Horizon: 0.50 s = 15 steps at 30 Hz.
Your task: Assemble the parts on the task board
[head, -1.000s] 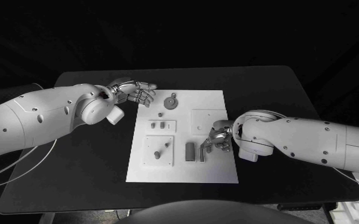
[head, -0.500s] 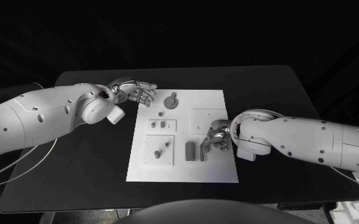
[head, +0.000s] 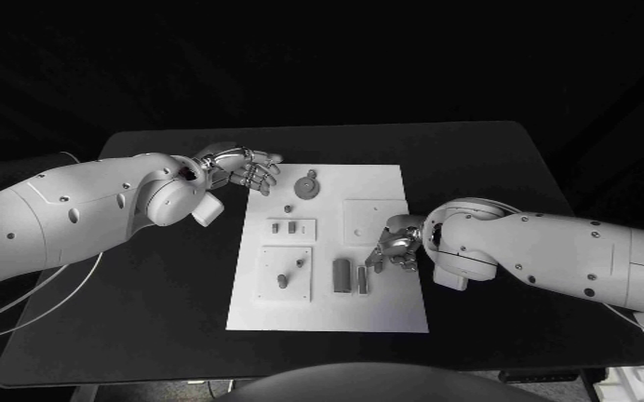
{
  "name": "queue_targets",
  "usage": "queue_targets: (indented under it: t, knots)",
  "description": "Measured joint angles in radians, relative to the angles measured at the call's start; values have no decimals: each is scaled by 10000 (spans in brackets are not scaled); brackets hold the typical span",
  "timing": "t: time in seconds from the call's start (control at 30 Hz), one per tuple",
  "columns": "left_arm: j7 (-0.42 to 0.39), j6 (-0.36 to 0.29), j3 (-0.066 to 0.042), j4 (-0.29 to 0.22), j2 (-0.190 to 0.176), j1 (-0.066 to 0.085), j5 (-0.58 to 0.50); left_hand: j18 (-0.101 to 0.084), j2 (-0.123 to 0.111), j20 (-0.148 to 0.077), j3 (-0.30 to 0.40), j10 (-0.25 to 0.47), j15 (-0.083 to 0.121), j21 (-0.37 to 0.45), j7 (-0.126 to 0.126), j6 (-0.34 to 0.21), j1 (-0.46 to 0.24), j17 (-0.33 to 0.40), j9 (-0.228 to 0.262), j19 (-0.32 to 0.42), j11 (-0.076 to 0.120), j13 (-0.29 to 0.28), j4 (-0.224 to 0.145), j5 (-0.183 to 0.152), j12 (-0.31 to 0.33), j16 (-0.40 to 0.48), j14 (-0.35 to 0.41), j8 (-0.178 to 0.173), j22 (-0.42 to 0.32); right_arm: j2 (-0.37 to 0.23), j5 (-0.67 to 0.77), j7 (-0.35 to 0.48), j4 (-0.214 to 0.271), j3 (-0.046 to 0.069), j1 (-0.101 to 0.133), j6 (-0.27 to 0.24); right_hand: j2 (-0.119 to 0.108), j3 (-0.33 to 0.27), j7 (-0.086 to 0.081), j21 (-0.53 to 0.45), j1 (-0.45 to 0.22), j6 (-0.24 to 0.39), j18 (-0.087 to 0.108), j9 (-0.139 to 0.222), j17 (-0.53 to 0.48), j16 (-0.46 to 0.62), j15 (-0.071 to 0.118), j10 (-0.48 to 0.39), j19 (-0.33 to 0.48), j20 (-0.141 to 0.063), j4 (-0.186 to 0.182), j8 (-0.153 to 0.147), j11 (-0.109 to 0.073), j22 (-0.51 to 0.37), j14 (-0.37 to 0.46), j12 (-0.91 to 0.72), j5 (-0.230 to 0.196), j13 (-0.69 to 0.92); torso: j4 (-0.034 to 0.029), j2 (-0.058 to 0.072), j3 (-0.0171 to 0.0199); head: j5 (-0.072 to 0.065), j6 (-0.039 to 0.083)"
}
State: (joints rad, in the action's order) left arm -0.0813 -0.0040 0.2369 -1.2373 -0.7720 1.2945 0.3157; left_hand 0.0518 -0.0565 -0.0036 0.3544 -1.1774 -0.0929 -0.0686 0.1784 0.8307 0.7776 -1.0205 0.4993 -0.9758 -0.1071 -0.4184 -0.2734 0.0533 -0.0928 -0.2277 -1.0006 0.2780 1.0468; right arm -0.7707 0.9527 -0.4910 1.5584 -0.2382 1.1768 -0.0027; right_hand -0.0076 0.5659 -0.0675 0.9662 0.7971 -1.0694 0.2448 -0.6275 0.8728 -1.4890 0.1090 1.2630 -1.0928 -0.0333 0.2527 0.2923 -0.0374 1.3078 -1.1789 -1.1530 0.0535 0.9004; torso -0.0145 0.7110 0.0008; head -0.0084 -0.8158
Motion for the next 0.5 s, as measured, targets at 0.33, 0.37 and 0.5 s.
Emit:
queue_targets:
  t: [0.33, 0.37, 0.5]
  knots:
    - [-232, -354, -2, -9, 0, 1, -99, -12, 69, 73, 87, 539, -79, 0, 126, -127, 69, 71, -45, 85, -175, 110, -87, 0, 210, 186, 79, -80, -75, -51, -658, 1662, -1504, 760, 149, -525, -868, 285, -176, -202, 30, 434, 50, -68, -90, 203, 64, -417, 219, 171, -191, -206, 192, -109, 287, 157, 0, 15, 11, -9, 0, -49, 410]
    - [-267, -417, -4, -17, -12, 1, -129, -41, 57, 67, 111, 604, -111, 0, 147, -148, 103, 104, -45, 150, -229, 142, -111, 0, 241, 197, 112, -80, -95, -22, -815, 1982, -1781, 819, 165, -633, -875, 323, -211, -213, 37, 474, 67, -87, -92, 234, 53, -470, 274, 180, -153, -237, 218, -117, 340, 183, 0, 14, 10, -9, 0, -57, 499]
    - [-436, -659, -15, -26, -77, 20, -347, 42, 103, 223, 181, 1061, -283, 33, 98, -341, 213, 388, -72, 558, -402, 341, -121, 0, 242, 563, 475, -157, -260, 316, -1806, 3566, -3244, 980, 175, -986, -680, 346, -296, -433, 217, 765, 139, -177, -161, 454, -35, -785, 560, 340, 40, -330, 320, -172, 659, 363, 0, -10, 0, -16, -3, -105, 837]
